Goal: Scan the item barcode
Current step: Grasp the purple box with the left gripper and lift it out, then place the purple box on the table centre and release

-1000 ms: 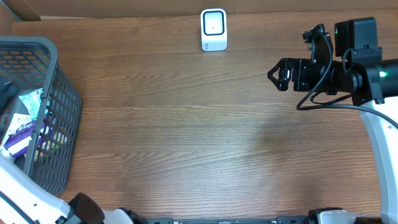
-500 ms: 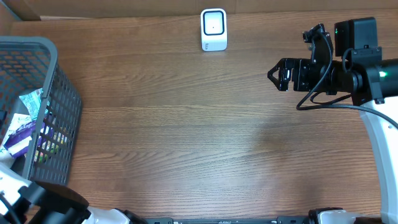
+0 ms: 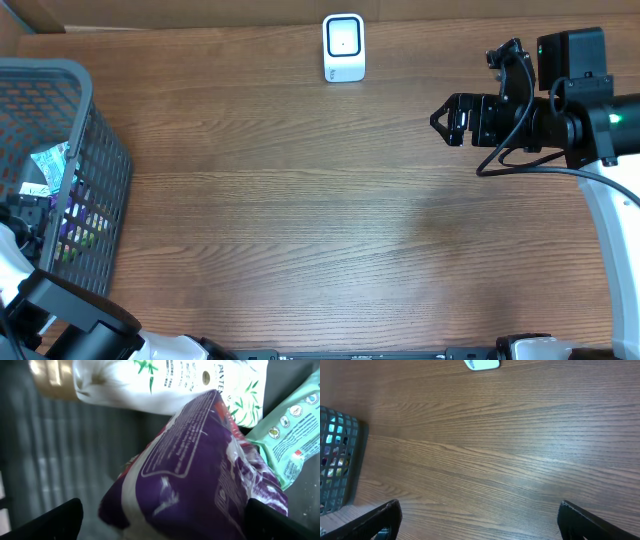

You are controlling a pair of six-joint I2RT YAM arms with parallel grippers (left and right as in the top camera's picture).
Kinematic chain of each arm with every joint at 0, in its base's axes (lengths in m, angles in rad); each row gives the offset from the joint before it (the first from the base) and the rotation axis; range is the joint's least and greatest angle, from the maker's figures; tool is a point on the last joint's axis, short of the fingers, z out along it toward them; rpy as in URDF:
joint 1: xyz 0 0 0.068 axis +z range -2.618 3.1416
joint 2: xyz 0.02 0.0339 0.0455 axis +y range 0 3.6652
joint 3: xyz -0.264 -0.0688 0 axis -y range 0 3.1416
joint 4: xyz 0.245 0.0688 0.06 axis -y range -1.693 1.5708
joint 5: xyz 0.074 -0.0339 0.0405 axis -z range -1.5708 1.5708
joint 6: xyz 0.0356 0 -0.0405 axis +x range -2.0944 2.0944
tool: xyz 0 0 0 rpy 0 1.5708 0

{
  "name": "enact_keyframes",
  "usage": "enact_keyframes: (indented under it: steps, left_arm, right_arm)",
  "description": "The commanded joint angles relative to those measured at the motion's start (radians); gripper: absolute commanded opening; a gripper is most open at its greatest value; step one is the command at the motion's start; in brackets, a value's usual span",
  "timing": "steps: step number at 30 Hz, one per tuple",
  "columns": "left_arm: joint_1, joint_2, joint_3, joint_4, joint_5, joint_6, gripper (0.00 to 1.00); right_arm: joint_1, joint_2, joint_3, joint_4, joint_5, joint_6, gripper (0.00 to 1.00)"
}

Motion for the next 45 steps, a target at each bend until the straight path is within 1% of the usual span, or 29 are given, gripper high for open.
enact_keyframes:
  steps: [1, 4, 5, 9, 13, 15, 18, 24, 26, 29, 30, 32, 35, 40, 42, 45]
  left_arm:
    - [-0.007, 0.006, -0.018, 0.032, -0.003, -0.011, 0.66]
    - [-0.007, 0.004, -0.018, 0.059, 0.017, -0.011, 0.22]
    - [-0.007, 0.004, -0.018, 0.066, 0.017, -0.011, 0.04]
    - [-0.006, -0.001, -0.002, 0.064, 0.051, 0.003, 0.04]
    - [-0.006, -0.031, 0.045, 0.056, 0.162, 0.067, 0.04]
    - [-0.006, -0.061, 0.095, 0.035, 0.212, 0.096, 0.04]
    - [-0.007, -0.12, 0.189, -0.023, 0.234, 0.104, 0.04]
    - [-0.01, -0.249, 0.409, -0.155, 0.278, 0.182, 0.04]
    - [-0.019, -0.3, 0.459, -0.169, 0.363, 0.268, 0.04]
    - [-0.049, -0.378, 0.48, -0.165, 0.56, 0.384, 0.04]
    - [-0.07, -0.408, 0.48, -0.168, 0.635, 0.413, 0.04]
    - [-0.119, -0.436, 0.48, -0.187, 0.723, 0.449, 0.04]
    - [-0.235, -0.445, 0.479, -0.249, 0.784, 0.51, 0.04]
    - [-0.521, -0.403, 0.449, -0.381, 0.782, 0.679, 0.04]
    - [-0.633, -0.369, 0.435, -0.397, 0.75, 0.716, 0.04]
    - [-0.798, -0.293, 0.403, -0.395, 0.638, 0.723, 0.04]
  right_arm:
    - [0.001, 0.003, 0.016, 0.003, -0.005, -0.006, 1.0]
    - [0.001, 0.003, 0.016, 0.007, -0.006, -0.006, 1.0]
    - [0.001, 0.003, 0.016, 0.008, -0.006, -0.006, 1.0]
    - [0.001, 0.003, 0.016, 0.011, -0.006, -0.006, 1.0]
    - [0.001, 0.003, 0.016, 0.019, -0.006, -0.006, 1.0]
    - [0.001, 0.003, 0.016, 0.022, -0.006, -0.006, 1.0]
    - [0.001, 0.003, 0.016, 0.021, -0.006, -0.006, 1.0]
    - [0.001, 0.003, 0.016, 0.026, -0.006, -0.006, 1.0]
    - [0.001, 0.003, 0.016, 0.029, -0.006, -0.006, 1.0]
    - [0.001, 0.003, 0.016, 0.035, -0.006, -0.006, 1.0]
    - [0.001, 0.003, 0.016, 0.037, -0.006, -0.006, 1.0]
    - [0.001, 0.003, 0.016, 0.037, -0.006, -0.006, 1.0]
    - [0.001, 0.003, 0.016, 0.033, -0.006, -0.006, 1.0]
    - [0.001, 0.003, 0.015, 0.026, -0.006, -0.006, 1.0]
    - [0.001, 0.003, 0.015, 0.025, -0.006, -0.006, 1.0]
    - [0.001, 0.003, 0.015, 0.025, -0.006, -0.006, 1.0]
